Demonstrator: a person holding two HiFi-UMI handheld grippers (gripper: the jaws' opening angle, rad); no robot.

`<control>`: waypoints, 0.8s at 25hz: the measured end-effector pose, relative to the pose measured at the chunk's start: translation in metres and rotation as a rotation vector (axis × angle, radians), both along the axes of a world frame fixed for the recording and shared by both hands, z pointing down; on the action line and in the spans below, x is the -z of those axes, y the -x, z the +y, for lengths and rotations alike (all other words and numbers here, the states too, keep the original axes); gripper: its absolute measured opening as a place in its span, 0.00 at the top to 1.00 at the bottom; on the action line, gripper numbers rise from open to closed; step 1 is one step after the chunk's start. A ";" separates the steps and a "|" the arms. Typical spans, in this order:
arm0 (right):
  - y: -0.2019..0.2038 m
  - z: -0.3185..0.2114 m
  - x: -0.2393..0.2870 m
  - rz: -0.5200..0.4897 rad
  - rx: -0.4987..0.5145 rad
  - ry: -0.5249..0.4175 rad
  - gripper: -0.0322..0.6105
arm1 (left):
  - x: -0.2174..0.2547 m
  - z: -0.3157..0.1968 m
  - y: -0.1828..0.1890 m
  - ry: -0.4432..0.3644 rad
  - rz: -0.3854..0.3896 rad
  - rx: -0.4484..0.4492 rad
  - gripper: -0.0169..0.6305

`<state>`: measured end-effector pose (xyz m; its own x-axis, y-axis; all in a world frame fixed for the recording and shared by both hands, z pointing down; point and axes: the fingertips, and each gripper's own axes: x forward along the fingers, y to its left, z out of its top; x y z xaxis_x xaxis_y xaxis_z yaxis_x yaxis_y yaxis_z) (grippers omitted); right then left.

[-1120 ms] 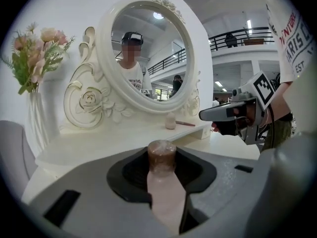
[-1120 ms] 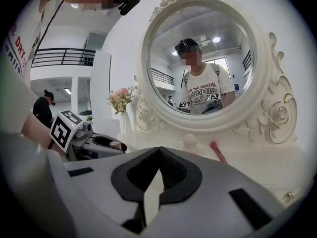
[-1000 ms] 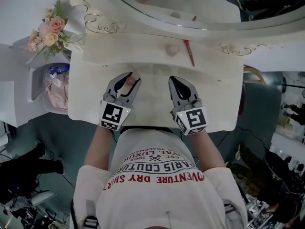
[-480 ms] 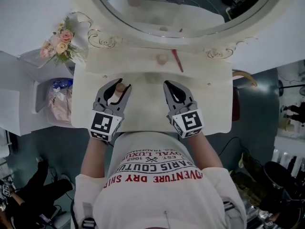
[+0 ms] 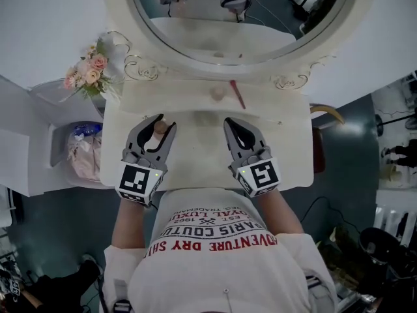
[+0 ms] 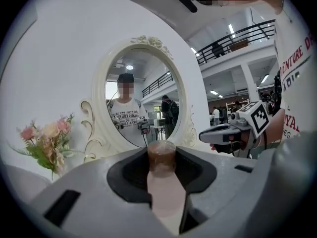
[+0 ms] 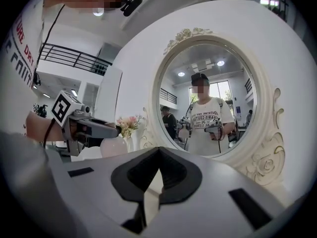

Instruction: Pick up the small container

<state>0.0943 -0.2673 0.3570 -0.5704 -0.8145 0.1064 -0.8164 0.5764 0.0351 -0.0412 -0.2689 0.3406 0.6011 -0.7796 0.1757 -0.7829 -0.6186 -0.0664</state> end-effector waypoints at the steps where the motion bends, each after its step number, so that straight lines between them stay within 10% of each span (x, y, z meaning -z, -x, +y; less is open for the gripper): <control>1: 0.002 0.000 0.001 0.002 0.003 -0.005 0.95 | 0.000 0.000 0.001 0.000 0.003 -0.001 0.76; 20: 0.003 0.000 -0.003 0.042 -0.006 0.014 0.95 | -0.007 0.002 -0.009 0.012 0.020 -0.035 0.76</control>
<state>0.0916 -0.2677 0.3604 -0.5602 -0.8162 0.1414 -0.8180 0.5720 0.0612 -0.0323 -0.2666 0.3471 0.6318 -0.7558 0.1720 -0.7617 -0.6465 -0.0434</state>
